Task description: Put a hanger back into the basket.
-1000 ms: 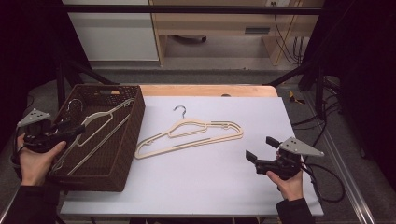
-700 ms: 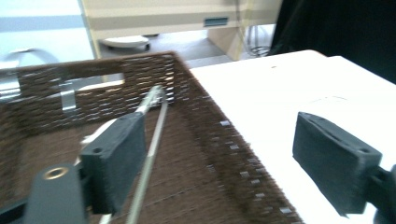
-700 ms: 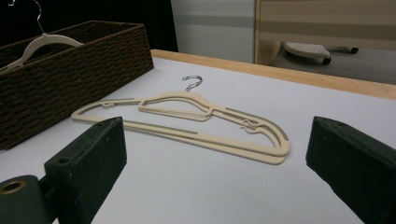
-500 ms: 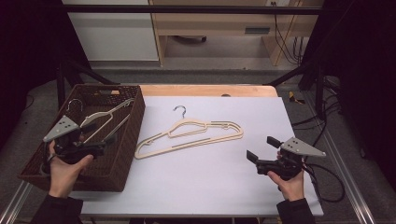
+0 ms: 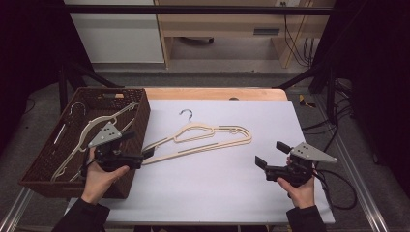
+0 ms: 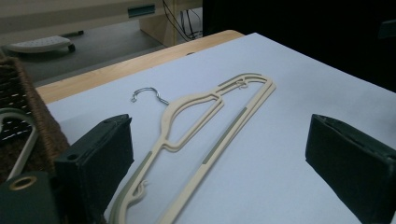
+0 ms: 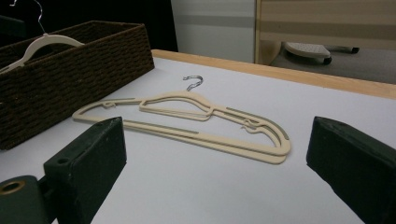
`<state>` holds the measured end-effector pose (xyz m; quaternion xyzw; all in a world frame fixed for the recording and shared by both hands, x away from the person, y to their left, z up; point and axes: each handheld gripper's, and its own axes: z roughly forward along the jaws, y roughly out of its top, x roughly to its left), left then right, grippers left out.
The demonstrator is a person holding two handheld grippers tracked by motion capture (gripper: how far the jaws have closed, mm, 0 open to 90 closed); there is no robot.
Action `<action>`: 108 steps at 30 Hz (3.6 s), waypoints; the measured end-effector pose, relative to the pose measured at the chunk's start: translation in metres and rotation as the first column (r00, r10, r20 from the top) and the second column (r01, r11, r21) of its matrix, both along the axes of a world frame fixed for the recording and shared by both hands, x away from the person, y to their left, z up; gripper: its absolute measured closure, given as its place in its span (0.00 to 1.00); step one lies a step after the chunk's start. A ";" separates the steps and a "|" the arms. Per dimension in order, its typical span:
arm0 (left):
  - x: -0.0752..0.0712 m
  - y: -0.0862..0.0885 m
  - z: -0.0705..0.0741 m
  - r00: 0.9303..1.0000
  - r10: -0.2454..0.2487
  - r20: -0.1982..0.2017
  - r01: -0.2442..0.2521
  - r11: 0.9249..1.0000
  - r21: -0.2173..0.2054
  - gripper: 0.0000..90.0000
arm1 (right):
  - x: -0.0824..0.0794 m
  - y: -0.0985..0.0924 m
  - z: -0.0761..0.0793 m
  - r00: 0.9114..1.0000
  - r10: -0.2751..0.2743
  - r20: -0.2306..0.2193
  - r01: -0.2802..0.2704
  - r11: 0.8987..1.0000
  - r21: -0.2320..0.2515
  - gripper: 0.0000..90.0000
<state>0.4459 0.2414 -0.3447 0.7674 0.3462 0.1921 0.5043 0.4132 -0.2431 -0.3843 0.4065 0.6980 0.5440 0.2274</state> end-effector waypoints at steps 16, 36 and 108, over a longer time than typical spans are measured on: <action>0.029 -0.051 -0.015 0.997 -0.049 -0.060 0.054 0.996 0.072 0.13 | 0.002 0.005 0.002 1.000 0.012 0.003 -0.012 1.000 -0.013 0.07; 0.116 -0.076 -0.077 0.974 0.115 -0.196 -0.056 0.958 0.281 0.26 | 0.002 0.003 0.000 1.000 0.015 0.002 -0.015 1.000 -0.022 0.07; 0.106 -0.066 -0.083 0.968 0.145 -0.205 -0.077 0.948 0.308 0.88 | 0.003 0.006 -0.002 0.999 0.032 -0.006 -0.032 0.999 -0.027 0.08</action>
